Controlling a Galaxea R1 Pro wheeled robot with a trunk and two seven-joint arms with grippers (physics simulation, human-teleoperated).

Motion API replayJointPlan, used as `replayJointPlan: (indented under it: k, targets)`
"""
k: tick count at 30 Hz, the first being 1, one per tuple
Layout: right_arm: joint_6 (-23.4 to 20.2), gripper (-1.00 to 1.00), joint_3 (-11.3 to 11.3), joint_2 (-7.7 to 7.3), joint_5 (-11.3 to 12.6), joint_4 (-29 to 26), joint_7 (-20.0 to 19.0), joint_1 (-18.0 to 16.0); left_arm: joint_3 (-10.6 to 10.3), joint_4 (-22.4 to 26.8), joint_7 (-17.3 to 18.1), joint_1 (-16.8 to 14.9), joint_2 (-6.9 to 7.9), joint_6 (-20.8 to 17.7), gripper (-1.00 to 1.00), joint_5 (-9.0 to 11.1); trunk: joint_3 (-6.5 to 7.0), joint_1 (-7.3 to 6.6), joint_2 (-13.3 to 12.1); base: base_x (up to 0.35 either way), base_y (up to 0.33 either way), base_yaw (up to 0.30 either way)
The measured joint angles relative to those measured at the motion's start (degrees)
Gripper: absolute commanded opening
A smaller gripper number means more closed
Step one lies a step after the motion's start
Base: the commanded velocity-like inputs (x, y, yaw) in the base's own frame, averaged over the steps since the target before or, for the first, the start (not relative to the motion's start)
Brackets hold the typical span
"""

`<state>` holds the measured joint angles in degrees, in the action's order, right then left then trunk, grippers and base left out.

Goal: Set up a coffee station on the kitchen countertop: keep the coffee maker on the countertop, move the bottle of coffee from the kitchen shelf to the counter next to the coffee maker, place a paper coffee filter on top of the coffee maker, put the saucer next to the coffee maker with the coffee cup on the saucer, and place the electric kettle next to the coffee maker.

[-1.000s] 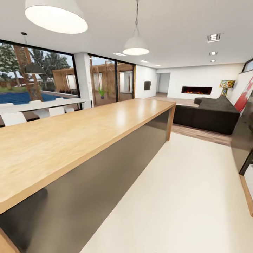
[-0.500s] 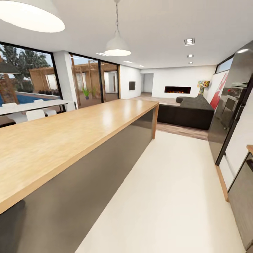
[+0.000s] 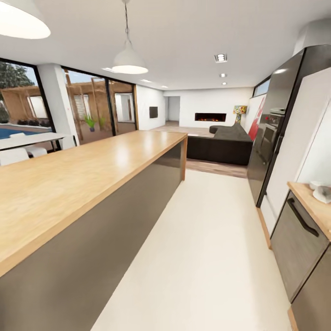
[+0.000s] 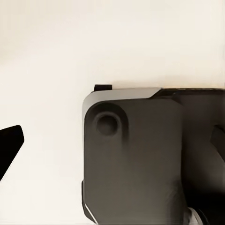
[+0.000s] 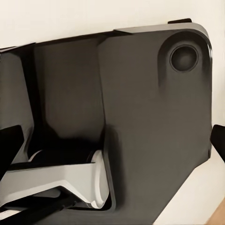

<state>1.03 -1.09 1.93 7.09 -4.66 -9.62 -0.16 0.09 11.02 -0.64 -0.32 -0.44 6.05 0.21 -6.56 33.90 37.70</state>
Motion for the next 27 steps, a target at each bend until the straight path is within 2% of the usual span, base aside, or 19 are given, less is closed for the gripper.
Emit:
replayJointPlan:
  k: [27]
  targets:
    - [0.0, 1.0, 0.0, 0.0, 0.0, 0.0, 0.0, 0.0, 0.0, 0.0, 0.0, 0.0, -0.08, 0.0, 1.0, 0.0, 4.87, -5.94, -10.9, 0.0, 0.0, -0.282]
